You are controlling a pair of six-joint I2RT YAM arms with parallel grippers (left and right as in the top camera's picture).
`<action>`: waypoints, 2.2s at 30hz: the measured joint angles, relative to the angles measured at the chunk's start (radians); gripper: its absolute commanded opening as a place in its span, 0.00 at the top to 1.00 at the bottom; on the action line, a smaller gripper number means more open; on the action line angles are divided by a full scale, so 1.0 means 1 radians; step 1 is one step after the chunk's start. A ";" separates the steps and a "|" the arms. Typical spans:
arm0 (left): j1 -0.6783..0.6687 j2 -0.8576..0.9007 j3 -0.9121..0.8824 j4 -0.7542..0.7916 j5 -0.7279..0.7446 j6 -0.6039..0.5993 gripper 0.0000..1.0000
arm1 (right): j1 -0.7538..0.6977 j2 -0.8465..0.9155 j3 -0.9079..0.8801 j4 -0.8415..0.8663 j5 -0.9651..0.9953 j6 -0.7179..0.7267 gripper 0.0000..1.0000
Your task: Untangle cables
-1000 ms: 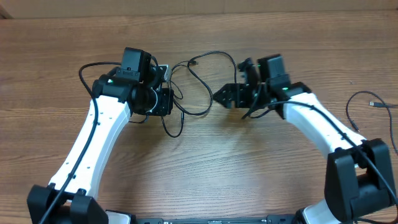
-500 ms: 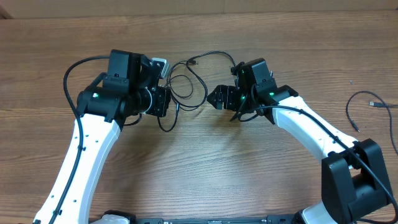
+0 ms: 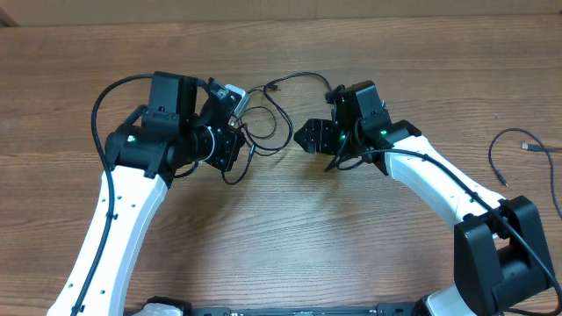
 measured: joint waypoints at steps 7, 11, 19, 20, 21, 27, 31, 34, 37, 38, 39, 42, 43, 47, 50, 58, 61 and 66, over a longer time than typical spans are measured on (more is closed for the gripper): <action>0.012 -0.024 0.002 0.068 -0.082 -0.237 0.96 | 0.068 0.000 -0.084 0.149 -0.029 0.070 0.08; 0.013 -0.024 0.002 0.102 -0.116 -0.394 0.96 | 0.153 0.000 -0.187 0.354 -0.020 0.090 0.03; 0.013 -0.024 0.002 0.138 -0.149 -0.688 0.96 | 0.262 0.043 -0.292 0.736 0.192 0.188 0.12; 0.013 -0.024 0.002 0.139 -0.151 -0.719 0.96 | 0.273 0.061 -0.292 0.793 0.210 0.193 0.18; 0.013 -0.024 0.002 0.140 -0.151 -0.742 0.96 | 0.280 0.079 -0.292 0.834 0.224 0.198 0.23; 0.013 -0.024 0.003 0.140 -0.151 -0.847 0.96 | 0.299 0.207 -0.293 1.068 0.269 0.197 0.87; 0.030 -0.024 0.003 0.136 -0.145 -0.848 0.96 | 0.287 0.235 -0.293 1.098 0.292 0.184 0.96; 0.090 -0.024 0.003 0.109 -0.132 -0.825 0.96 | 0.245 0.209 -0.293 0.994 0.284 0.157 0.96; 0.211 -0.026 0.004 0.071 -0.124 -0.774 0.96 | 0.169 0.129 -0.299 0.810 0.264 0.064 0.96; 0.259 -0.028 0.004 0.061 -0.122 -0.754 0.96 | 0.135 0.077 -0.301 0.732 0.261 0.021 0.96; 0.314 -0.030 0.005 0.046 -0.121 -0.729 0.96 | 0.113 0.039 -0.301 0.682 0.257 -0.002 0.96; 0.463 -0.036 0.005 0.010 -0.118 -0.663 0.96 | 0.028 -0.140 -0.302 0.509 0.245 -0.070 0.96; 0.506 -0.037 0.005 0.000 -0.119 -0.646 0.96 | -0.001 -0.206 -0.302 0.456 0.242 -0.087 0.96; 0.645 -0.039 0.006 -0.016 -0.117 -0.579 0.96 | -0.134 -0.409 -0.298 0.277 0.231 -0.132 0.96; 0.710 -0.040 0.006 -0.017 -0.136 -0.544 0.96 | -0.259 -0.508 -0.298 0.178 0.227 -0.158 0.96; 0.850 -0.042 0.006 -0.031 -0.359 -0.558 0.96 | -0.551 -0.629 -0.298 0.071 0.217 -0.154 0.96; 0.913 -0.042 0.006 -0.008 -0.406 -0.584 0.95 | -0.628 -0.629 -0.298 0.061 0.192 -0.135 0.96; 1.024 -0.031 0.006 0.022 -0.419 -0.633 0.96 | -0.681 -0.629 -0.298 0.062 0.165 -0.092 0.96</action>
